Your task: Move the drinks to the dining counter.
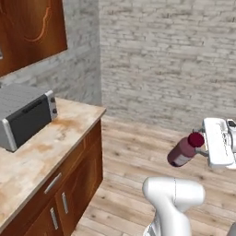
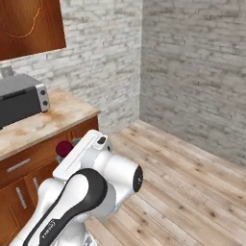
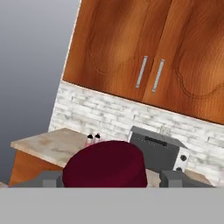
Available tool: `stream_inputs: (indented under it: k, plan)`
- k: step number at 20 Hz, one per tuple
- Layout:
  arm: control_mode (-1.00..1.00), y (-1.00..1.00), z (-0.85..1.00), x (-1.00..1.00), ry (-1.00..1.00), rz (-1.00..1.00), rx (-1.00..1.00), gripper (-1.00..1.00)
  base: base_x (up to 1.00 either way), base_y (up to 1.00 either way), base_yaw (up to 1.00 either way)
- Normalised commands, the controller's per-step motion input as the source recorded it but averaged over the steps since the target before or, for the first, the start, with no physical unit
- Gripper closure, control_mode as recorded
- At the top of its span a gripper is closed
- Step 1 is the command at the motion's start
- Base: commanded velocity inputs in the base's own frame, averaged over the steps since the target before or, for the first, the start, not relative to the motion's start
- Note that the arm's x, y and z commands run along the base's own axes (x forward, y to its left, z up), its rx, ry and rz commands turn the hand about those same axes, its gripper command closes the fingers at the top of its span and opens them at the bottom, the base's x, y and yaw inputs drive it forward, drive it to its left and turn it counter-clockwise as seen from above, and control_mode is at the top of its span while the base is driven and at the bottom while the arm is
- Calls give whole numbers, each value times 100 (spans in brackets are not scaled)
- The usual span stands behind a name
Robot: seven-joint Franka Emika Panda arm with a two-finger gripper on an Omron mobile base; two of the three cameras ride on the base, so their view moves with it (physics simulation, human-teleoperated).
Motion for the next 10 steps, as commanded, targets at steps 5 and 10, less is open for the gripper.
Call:
stream_inputs:
  k: [5, 10]
  plan:
    - [100, 0, 0, 0, 0, 0, 0, 100, -73, -3, -39]
    - [100, 0, 0, 0, 0, 0, 0, 100, -86, 0, -37]
